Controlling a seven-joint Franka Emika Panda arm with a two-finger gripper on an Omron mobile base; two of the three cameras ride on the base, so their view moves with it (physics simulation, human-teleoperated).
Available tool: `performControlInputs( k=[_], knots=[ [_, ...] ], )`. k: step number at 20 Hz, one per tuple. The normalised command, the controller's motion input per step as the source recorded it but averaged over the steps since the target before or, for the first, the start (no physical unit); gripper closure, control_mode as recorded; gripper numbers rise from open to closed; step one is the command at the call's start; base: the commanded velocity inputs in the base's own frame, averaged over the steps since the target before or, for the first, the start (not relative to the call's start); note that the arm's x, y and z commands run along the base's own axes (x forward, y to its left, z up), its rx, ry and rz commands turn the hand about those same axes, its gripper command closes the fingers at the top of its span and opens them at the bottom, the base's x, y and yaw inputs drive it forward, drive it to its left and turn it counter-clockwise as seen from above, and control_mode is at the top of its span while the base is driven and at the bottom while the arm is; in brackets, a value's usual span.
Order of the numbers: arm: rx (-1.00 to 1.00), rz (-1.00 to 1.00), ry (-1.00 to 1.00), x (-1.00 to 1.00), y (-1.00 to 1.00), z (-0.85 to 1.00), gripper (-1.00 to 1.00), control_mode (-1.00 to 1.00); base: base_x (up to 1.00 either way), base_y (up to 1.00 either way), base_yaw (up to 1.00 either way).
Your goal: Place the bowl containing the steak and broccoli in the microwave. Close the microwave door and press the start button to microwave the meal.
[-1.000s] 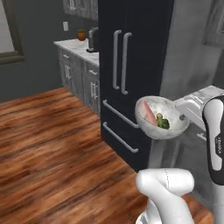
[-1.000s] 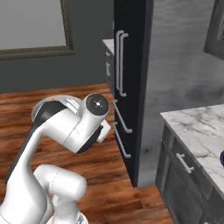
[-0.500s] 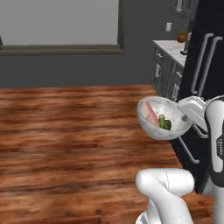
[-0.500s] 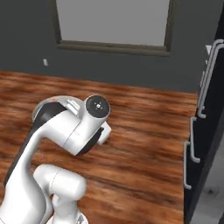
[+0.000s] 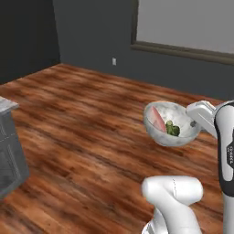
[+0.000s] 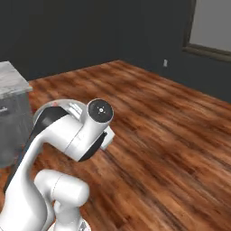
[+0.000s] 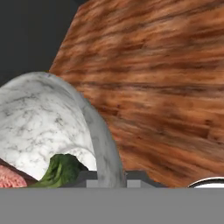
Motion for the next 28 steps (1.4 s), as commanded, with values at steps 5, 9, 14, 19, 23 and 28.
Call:
performControlInputs(
  k=[5,9,14,19,23,28],
  knots=[
    [0.00,0.00,0.00,0.00,0.00,0.00,1.00,1.00,0.00,0.16,0.92],
    [0.00,0.00,0.00,0.00,0.00,0.00,1.00,1.00,0.06,0.37,0.86],
    [0.00,0.00,0.00,0.00,0.00,0.00,1.00,1.00,0.14,0.49,0.82],
    [0.00,0.00,0.00,0.00,0.00,0.00,1.00,1.00,0.27,0.61,0.75],
    [0.00,0.00,0.00,0.00,0.00,0.00,1.00,1.00,0.54,0.51,0.69],
    [0.00,0.00,0.00,0.00,0.00,0.00,1.00,1.00,0.67,0.41,0.67]
  ],
)
